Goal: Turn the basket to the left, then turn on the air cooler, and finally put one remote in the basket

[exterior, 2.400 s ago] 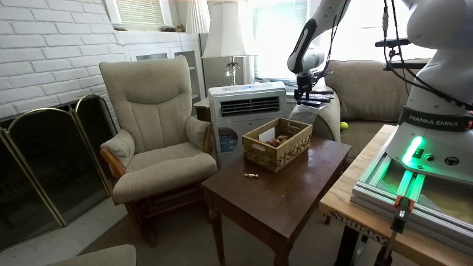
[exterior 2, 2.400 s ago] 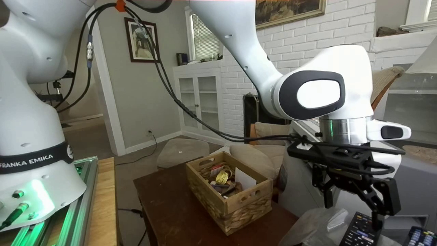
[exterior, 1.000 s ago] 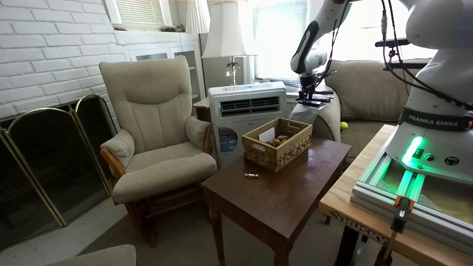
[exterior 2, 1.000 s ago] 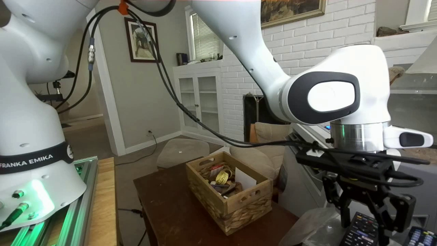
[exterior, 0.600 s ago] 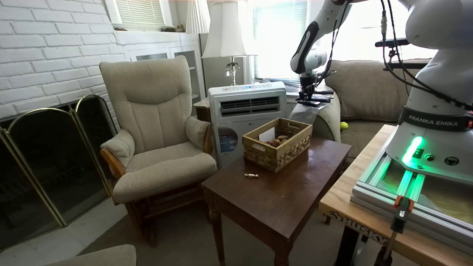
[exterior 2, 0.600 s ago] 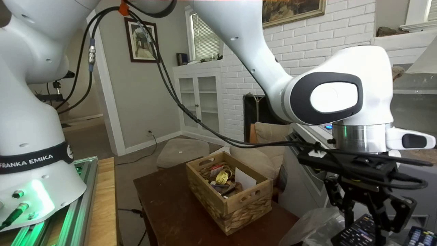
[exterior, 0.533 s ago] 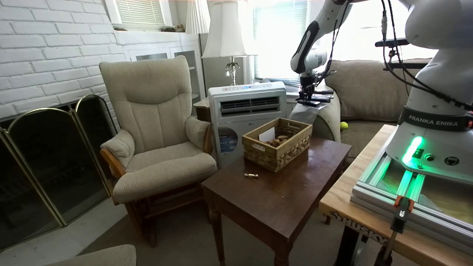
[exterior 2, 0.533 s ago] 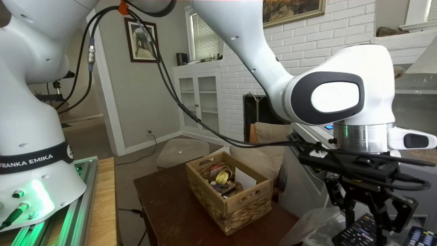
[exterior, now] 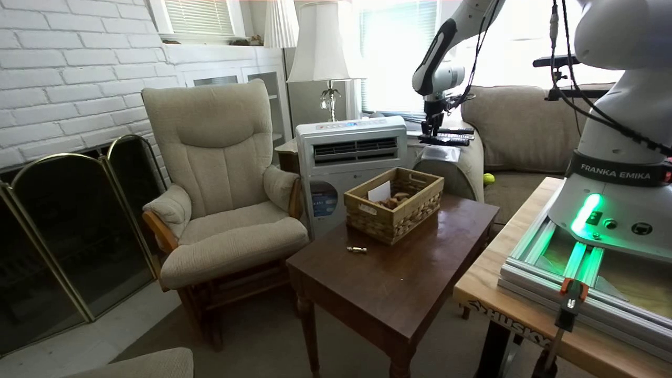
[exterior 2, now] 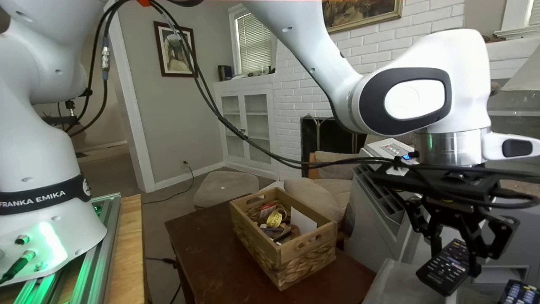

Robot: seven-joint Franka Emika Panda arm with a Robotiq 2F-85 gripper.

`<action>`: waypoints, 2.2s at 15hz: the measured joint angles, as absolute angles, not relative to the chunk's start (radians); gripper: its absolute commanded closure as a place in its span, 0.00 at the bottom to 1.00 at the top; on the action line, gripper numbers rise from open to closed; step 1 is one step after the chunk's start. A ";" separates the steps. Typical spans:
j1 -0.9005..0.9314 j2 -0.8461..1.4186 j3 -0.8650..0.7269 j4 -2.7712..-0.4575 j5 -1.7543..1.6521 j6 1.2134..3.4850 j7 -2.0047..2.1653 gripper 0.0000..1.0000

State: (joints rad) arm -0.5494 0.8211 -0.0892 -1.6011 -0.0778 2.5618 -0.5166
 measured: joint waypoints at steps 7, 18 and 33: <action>-0.546 0.718 -0.018 -1.704 -0.074 2.574 -0.568 0.74; -0.536 0.591 0.022 -1.842 0.006 2.427 -0.714 0.74; -0.262 0.516 -0.029 -2.045 -0.128 2.558 -0.746 0.74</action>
